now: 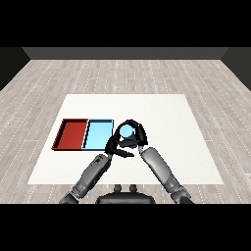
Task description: Pick the blue can and put it in the blue box
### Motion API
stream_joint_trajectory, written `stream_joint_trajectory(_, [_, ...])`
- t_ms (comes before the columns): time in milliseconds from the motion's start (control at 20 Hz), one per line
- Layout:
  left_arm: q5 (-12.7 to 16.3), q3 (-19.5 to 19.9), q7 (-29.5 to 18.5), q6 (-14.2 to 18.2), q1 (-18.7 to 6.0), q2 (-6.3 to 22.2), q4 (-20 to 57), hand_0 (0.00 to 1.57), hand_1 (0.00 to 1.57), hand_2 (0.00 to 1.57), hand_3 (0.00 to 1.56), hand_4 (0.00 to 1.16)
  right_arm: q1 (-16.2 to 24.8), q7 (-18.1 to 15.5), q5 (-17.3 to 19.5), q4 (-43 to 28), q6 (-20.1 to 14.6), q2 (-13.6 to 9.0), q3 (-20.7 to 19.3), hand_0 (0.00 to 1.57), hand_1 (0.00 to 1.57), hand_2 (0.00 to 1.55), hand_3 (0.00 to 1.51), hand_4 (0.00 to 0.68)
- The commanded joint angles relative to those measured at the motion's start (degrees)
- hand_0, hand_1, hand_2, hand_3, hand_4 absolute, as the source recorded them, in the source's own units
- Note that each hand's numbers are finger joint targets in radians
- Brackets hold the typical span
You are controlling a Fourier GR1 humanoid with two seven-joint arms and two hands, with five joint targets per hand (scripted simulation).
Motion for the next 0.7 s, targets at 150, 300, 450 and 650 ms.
stream_joint_trajectory(150, [8.58, -5.84, -2.71, 4.88, -8.49, -0.01, 6.57, 0.00, 0.00, 0.00, 0.00, 0.00, -1.35, 0.28, -4.61, -1.70, -2.56, 0.01, 0.84, 1.46, 1.46, 1.46, 1.39, 0.599])
stream_joint_trajectory(300, [6.10, -5.63, -4.35, 4.25, -3.91, -0.01, 6.17, 0.00, 0.00, 0.00, 0.00, 0.00, 0.42, -5.14, -7.98, 2.90, -6.09, 0.01, 5.28, 1.46, 1.46, 1.45, 1.38, 0.597])
stream_joint_trajectory(450, [7.19, -7.37, -1.11, 7.82, -7.44, -0.01, 8.01, 0.00, 0.00, 0.00, 0.00, 0.42, 1.60, -0.57, -6.81, -4.27, -3.55, 0.01, 3.82, 1.48, 1.48, 1.46, 1.39, 0.593])
stream_joint_trajectory(650, [10.88, -9.12, -6.30, 10.77, -8.07, 0.00, 12.25, 0.00, 0.00, 0.00, 0.00, 0.57, 2.76, -7.23, -12.97, -0.26, -6.89, 0.00, 8.12, 1.47, 1.47, 1.46, 1.39, 0.606])
